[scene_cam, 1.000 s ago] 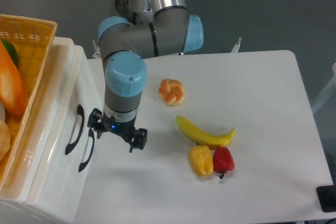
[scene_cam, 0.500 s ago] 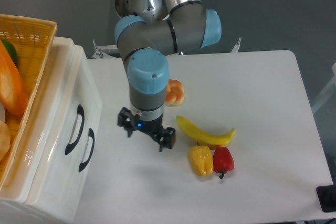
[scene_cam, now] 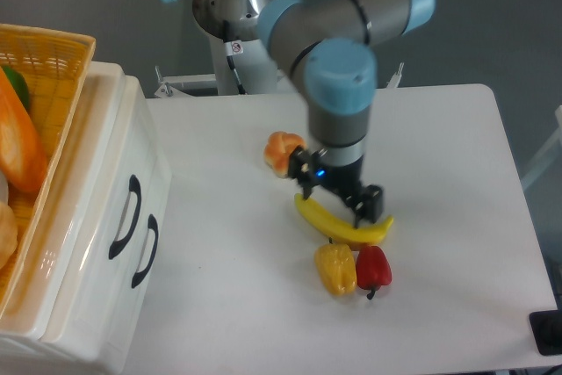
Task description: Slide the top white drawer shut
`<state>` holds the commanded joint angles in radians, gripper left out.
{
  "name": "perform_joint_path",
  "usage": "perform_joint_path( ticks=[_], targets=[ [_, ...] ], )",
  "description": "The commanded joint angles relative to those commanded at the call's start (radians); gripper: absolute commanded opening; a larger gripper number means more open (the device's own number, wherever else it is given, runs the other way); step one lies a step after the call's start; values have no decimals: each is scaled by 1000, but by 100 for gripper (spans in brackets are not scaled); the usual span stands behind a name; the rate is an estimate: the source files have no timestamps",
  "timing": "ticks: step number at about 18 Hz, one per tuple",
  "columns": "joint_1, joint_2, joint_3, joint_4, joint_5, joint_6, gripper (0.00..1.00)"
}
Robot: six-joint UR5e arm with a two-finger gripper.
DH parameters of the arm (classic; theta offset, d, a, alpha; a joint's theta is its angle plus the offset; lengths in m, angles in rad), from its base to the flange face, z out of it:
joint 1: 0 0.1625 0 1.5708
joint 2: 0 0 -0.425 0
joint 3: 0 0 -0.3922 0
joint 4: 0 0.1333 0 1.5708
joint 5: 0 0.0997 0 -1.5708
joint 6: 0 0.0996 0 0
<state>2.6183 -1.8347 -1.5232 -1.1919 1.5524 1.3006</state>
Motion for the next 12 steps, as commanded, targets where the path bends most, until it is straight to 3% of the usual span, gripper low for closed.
perform_joint_path(
  ticks=[4, 8, 12],
  targets=[
    [77, 21, -6, -3, -2, 127, 100],
    [146, 51, -11, -84, -11, 258, 100],
    [195, 61, -11, -103, -11, 351, 100]
  ],
)
